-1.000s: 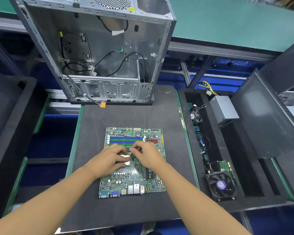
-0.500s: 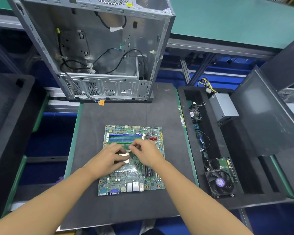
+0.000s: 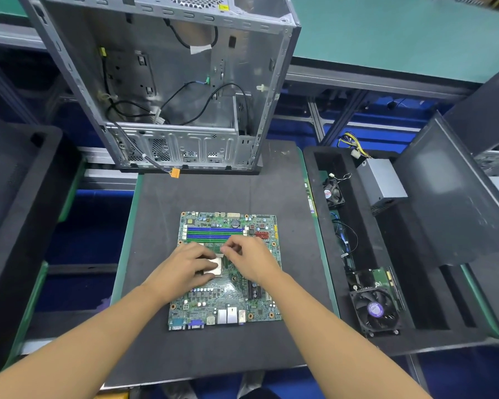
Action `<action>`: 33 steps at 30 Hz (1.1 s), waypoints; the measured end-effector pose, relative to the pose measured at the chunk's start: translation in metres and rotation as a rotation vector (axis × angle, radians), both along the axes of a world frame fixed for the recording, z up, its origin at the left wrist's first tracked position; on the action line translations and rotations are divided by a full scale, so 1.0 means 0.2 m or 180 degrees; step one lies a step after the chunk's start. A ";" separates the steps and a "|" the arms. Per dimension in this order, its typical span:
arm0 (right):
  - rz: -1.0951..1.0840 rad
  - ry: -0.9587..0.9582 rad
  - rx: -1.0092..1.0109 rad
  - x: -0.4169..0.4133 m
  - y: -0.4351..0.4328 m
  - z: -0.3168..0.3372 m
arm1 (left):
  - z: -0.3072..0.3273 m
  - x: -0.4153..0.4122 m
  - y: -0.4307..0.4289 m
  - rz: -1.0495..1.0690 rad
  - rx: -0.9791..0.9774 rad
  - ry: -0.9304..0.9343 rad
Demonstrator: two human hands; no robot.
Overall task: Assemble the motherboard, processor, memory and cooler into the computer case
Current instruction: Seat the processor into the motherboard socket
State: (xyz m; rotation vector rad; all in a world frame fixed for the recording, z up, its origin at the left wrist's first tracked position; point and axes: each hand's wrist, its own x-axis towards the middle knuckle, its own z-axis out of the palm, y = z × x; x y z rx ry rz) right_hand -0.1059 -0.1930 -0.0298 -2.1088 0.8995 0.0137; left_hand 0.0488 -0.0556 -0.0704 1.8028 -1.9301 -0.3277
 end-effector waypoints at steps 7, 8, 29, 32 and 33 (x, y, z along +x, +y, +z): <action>0.0017 -0.0023 0.0002 0.00 0.00 0.00 | -0.02 -0.01 0.01 0.0145 -0.0022 0.0160; 0.0021 -0.0016 0.0001 0.00 0.00 0.00 | -0.02 -0.01 0.01 0.0148 -0.0009 0.0154; 0.0000 0.0162 -0.0165 0.05 -0.05 -0.02 | -0.03 -0.01 0.00 0.0175 0.0078 0.0163; 0.0022 0.0205 -0.0220 0.06 -0.05 -0.02 | -0.03 0.00 0.01 0.0166 0.0028 0.0132; 0.0033 0.0187 -0.0212 0.05 -0.05 -0.02 | -0.03 0.00 0.01 0.0173 0.0025 0.0124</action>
